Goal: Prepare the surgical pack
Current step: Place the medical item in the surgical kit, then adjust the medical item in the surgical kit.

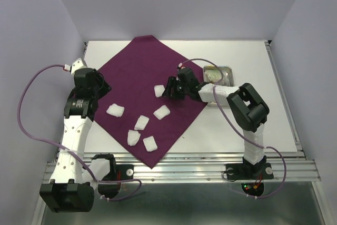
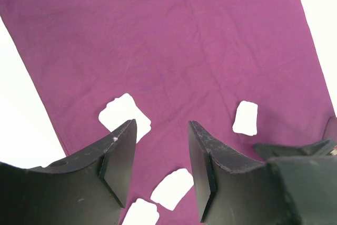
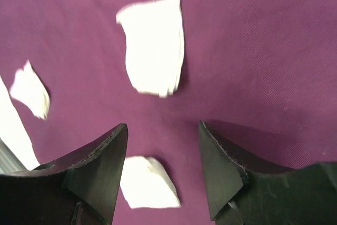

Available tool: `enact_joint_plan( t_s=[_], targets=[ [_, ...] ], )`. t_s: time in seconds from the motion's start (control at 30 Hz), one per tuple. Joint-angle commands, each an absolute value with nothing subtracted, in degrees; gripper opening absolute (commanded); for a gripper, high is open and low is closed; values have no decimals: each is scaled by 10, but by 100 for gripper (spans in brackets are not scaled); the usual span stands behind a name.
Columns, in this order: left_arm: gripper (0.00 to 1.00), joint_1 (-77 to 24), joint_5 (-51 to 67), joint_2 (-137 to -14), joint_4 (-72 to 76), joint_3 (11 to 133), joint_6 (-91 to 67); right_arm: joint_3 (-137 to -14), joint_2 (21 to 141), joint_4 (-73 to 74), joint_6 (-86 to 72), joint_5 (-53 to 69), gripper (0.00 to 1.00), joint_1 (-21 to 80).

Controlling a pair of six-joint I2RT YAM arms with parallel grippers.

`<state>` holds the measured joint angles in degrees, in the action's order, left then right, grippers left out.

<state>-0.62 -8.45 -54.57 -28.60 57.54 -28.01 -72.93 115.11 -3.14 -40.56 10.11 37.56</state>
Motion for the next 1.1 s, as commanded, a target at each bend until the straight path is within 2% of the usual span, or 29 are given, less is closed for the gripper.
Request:
enact_joint_plan(
  t_s=[0.0,0.27,0.43,0.63,0.73,0.77,0.93,1.03,1.07],
  targets=[
    [54,-5,-93,-540,-272,577,-281,-717,1128,-27,-347,165,61,378],
    [54,-5,-90,-545,-270,579,-278,-757,1179,-2,-295,279,60,384],
    [54,-5,-88,-548,-269,578,-279,-780,1194,51,-260,296,60,389],
    [54,-5,-83,-548,-268,575,-279,-776,1194,75,-236,336,53,389],
    [54,-5,-84,-547,-268,574,-278,-770,1183,81,-227,323,42,389],
    [54,-5,-84,-546,-269,573,-278,-766,1174,82,-227,308,33,389],
    [54,-5,-87,-541,-274,576,-275,-759,1152,82,-242,280,16,389],
    [54,-5,-88,-538,-277,577,-273,-741,1129,78,-277,251,2,389],
    [54,-5,-88,-538,-279,578,-273,-732,1112,70,-313,233,1,389]
  ],
)
